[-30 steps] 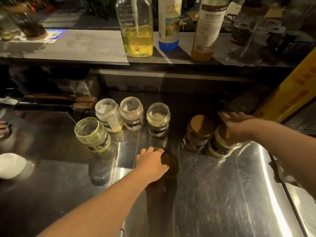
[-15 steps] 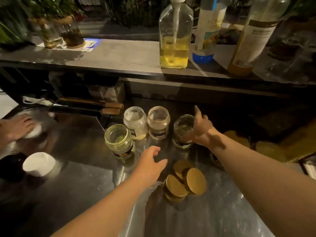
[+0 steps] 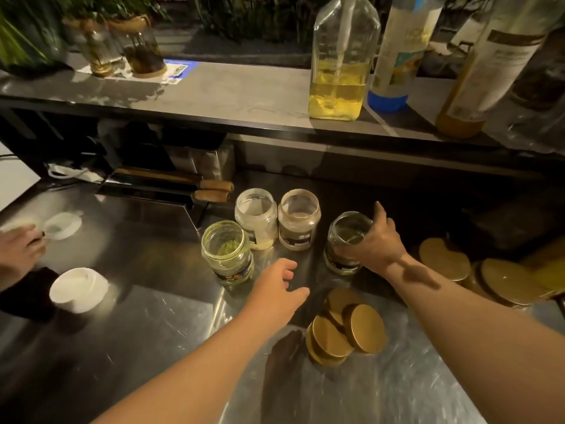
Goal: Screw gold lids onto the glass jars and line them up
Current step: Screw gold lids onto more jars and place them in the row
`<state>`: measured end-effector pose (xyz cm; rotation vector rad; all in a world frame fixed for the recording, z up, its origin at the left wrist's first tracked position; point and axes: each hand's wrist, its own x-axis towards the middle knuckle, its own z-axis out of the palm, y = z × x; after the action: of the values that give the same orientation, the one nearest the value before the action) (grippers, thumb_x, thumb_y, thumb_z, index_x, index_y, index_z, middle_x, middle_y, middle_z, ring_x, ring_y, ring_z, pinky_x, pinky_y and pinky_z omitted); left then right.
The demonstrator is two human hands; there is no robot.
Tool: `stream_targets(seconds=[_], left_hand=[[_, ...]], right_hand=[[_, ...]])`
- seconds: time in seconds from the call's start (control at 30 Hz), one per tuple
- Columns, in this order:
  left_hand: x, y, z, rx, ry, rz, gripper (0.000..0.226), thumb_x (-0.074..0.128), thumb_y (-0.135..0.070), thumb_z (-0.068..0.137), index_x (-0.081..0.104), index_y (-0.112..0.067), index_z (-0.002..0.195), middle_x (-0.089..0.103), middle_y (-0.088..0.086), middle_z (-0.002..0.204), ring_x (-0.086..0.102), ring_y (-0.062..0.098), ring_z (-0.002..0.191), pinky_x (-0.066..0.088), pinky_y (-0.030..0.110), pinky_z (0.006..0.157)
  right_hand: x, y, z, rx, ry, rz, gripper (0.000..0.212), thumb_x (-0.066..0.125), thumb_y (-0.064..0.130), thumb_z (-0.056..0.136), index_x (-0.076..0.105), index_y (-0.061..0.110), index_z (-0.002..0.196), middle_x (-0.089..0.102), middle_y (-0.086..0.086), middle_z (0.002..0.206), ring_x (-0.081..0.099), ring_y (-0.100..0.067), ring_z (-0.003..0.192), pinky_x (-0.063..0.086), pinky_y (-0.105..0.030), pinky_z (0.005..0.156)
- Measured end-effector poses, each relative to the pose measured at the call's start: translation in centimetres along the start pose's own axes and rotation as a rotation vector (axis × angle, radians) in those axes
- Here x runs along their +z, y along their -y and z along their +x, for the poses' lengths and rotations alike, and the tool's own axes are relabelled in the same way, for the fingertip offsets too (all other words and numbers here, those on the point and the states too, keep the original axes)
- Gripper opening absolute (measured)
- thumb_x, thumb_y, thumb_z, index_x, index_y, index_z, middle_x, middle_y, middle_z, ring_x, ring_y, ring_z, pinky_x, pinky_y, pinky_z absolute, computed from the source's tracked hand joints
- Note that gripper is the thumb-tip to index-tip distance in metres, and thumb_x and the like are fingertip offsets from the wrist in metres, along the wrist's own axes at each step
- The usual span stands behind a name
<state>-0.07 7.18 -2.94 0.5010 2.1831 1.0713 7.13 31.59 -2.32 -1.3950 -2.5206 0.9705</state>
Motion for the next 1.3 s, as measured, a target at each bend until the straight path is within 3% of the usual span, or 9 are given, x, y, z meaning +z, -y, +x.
stream_targets(seconds=[0.2,0.47,0.57,0.7,0.8,0.97,1.1,1.17,1.3], left_hand=[[1.4,-0.2,0.7,0.012,0.053,0.054,0.066,0.083,-0.027,0.099,0.050,-0.031,0.156,0.055,-0.005,0.144,0.057,0.016,0.131,0.056,0.032,0.101],[1.9,-0.6,2.2,0.086,0.014,0.098,0.110,0.099,-0.039,0.079,0.031,-0.034,0.166,0.041,-0.007,0.161,0.048,0.017,0.142,0.050,0.024,0.099],[2.1,-0.8,2.4,0.102,-0.001,-0.120,0.130,0.108,-0.031,0.059,0.031,-0.041,0.164,0.045,-0.006,0.159,0.050,0.022,0.146,0.056,0.046,0.113],[1.5,0.2,1.7,0.115,-0.123,-0.217,0.109,0.097,-0.049,0.039,0.046,-0.055,0.135,0.064,-0.013,0.132,0.066,0.014,0.123,0.063,0.043,0.101],[0.7,1.9,0.7,0.104,-0.146,-0.158,0.094,0.100,-0.047,0.044,0.043,-0.068,0.116,0.063,-0.020,0.121,0.063,0.003,0.113,0.059,0.029,0.090],[-0.2,4.1,-0.5,-0.016,-0.046,-0.085,0.098,0.108,-0.043,0.056,0.041,-0.047,0.126,0.058,-0.021,0.124,0.059,0.006,0.116,0.051,0.033,0.095],[-0.1,4.4,-1.0,-0.065,-0.021,-0.008,0.099,0.108,-0.042,0.063,0.035,-0.046,0.130,0.052,-0.026,0.120,0.056,0.014,0.117,0.048,0.027,0.085],[0.0,4.3,-1.1,-0.069,-0.020,0.026,0.100,0.108,-0.044,0.063,0.033,-0.047,0.129,0.049,-0.028,0.116,0.054,0.013,0.115,0.045,0.023,0.079],[0.1,4.3,-1.1,-0.037,0.010,0.108,0.112,0.108,-0.045,0.062,0.031,-0.048,0.143,0.048,-0.027,0.123,0.049,0.014,0.125,0.045,0.034,0.096]], right_hand=[[-0.1,-1.0,-1.5,-0.031,0.005,-0.023,0.115,0.099,0.058,0.057,0.045,0.018,0.151,0.043,-0.008,0.142,0.053,-0.028,0.123,0.057,-0.044,0.098],[-1.2,2.7,-4.3,-0.243,0.109,0.010,0.105,0.098,0.059,0.051,0.047,0.032,0.139,0.044,0.007,0.129,0.049,-0.015,0.117,0.053,-0.033,0.093],[-2.0,4.5,-5.9,-0.299,0.242,0.117,0.108,0.095,0.062,0.045,0.044,0.033,0.136,0.042,0.017,0.122,0.055,-0.011,0.111,0.057,-0.030,0.091],[-2.4,5.1,-6.5,-0.308,0.463,0.251,0.119,0.099,0.054,0.051,0.037,0.033,0.150,0.046,0.012,0.141,0.055,-0.012,0.124,0.055,-0.025,0.095],[-2.0,3.5,-6.4,-0.245,0.600,0.045,0.131,0.099,0.051,0.062,0.022,0.029,0.166,0.041,0.004,0.159,0.048,-0.020,0.140,0.048,-0.029,0.107],[0.4,-2.9,-7.3,-0.092,0.604,-0.618,0.105,0.081,0.066,0.079,0.030,0.031,0.163,0.035,-0.008,0.164,0.056,-0.033,0.129,0.056,-0.037,0.093],[2.3,-6.2,-8.1,0.034,0.588,-0.567,0.120,0.085,0.066,0.071,0.016,0.035,0.164,0.023,-0.008,0.168,0.046,-0.040,0.142,0.051,-0.046,0.103],[3.3,-7.0,-8.4,0.045,0.549,-0.525,0.120,0.089,0.061,0.069,0.018,0.036,0.161,0.028,-0.007,0.161,0.053,-0.035,0.132,0.054,-0.039,0.092],[3.8,-7.6,-8.7,0.002,0.465,-0.466,0.105,0.088,0.050,0.073,0.024,0.036,0.155,0.036,-0.005,0.148,0.059,-0.022,0.103,0.057,-0.027,0.072]])
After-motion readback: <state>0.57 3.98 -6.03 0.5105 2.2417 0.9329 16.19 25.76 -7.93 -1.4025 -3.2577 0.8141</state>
